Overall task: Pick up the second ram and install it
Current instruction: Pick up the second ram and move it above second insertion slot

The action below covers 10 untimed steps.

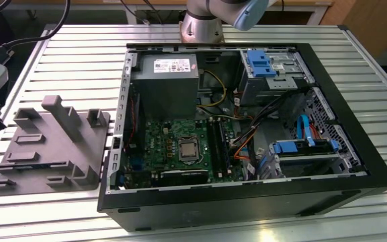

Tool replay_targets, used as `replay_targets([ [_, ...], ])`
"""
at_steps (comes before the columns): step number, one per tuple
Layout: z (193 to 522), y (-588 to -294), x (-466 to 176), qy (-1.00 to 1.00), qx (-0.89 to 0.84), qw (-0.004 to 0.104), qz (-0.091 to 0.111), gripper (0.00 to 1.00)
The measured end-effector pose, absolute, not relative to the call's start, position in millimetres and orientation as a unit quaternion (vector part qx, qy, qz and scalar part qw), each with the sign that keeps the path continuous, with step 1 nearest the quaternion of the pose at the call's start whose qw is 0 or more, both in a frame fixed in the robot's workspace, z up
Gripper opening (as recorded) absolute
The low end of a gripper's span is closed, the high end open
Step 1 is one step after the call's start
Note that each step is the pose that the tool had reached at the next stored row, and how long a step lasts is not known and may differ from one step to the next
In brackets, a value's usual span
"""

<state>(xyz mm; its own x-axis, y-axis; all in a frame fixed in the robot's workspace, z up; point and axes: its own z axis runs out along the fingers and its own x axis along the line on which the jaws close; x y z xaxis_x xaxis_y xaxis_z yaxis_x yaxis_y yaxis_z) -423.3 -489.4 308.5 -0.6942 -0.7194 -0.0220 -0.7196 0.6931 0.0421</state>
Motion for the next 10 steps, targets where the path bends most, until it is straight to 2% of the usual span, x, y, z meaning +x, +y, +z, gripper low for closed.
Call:
replay_targets([
  [10,301.9,-489.5,-423.2,0.892,-0.452,-0.001,0.021,0.11],
])
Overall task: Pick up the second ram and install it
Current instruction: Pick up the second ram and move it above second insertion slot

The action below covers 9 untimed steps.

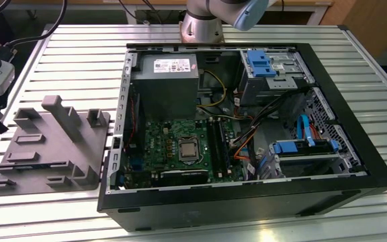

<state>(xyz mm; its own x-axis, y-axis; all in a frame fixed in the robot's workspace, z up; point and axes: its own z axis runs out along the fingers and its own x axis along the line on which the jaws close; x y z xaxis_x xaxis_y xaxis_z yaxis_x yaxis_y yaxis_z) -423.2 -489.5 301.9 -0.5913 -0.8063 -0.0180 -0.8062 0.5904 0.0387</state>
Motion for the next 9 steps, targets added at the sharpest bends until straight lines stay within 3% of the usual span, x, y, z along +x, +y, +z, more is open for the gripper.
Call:
replay_targets([
  [9,300.3,-489.6,-423.3,-0.884,0.468,0.002,-0.020,0.11],
])
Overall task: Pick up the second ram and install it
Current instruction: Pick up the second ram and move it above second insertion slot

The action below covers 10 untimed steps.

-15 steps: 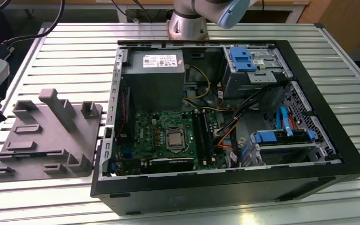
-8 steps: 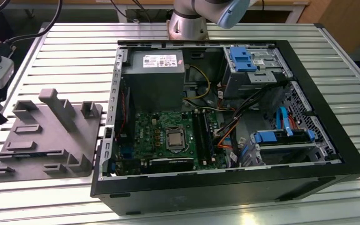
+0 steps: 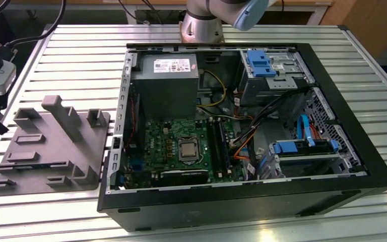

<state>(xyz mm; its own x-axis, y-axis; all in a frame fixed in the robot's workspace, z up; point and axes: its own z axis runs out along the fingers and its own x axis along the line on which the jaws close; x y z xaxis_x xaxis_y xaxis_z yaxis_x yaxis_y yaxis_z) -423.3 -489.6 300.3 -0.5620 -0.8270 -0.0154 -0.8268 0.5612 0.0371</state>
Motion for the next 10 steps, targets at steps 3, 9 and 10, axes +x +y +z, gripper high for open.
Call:
replay_targets([
  [3,299.9,-489.6,-423.3,-0.883,0.469,0.003,-0.018,0.11],
  [9,299.5,-489.6,-423.3,-0.881,0.472,0.005,-0.014,0.11],
  [10,299.4,-489.6,-423.3,-0.881,0.473,0.005,-0.014,0.11],
])
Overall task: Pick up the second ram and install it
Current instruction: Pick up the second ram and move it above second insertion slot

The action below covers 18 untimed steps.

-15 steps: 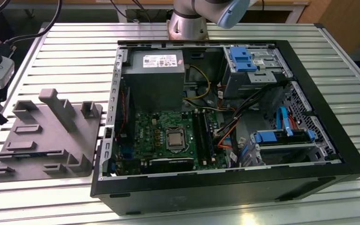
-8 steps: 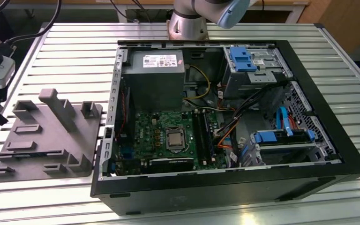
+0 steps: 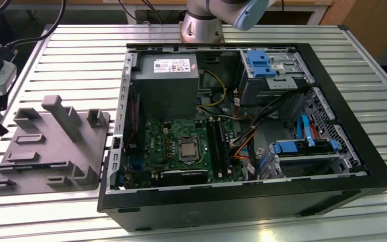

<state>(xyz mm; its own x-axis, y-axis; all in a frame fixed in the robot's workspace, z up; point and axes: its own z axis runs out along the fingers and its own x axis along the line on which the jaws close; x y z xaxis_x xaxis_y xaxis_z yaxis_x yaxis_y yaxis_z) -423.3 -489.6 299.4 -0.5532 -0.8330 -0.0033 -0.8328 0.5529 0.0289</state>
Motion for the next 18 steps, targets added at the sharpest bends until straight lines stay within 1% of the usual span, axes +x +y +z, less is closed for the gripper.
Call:
replay_targets([
  [18,297.5,-489.5,-423.2,-0.877,0.480,0.018,0.010,0.11],
])
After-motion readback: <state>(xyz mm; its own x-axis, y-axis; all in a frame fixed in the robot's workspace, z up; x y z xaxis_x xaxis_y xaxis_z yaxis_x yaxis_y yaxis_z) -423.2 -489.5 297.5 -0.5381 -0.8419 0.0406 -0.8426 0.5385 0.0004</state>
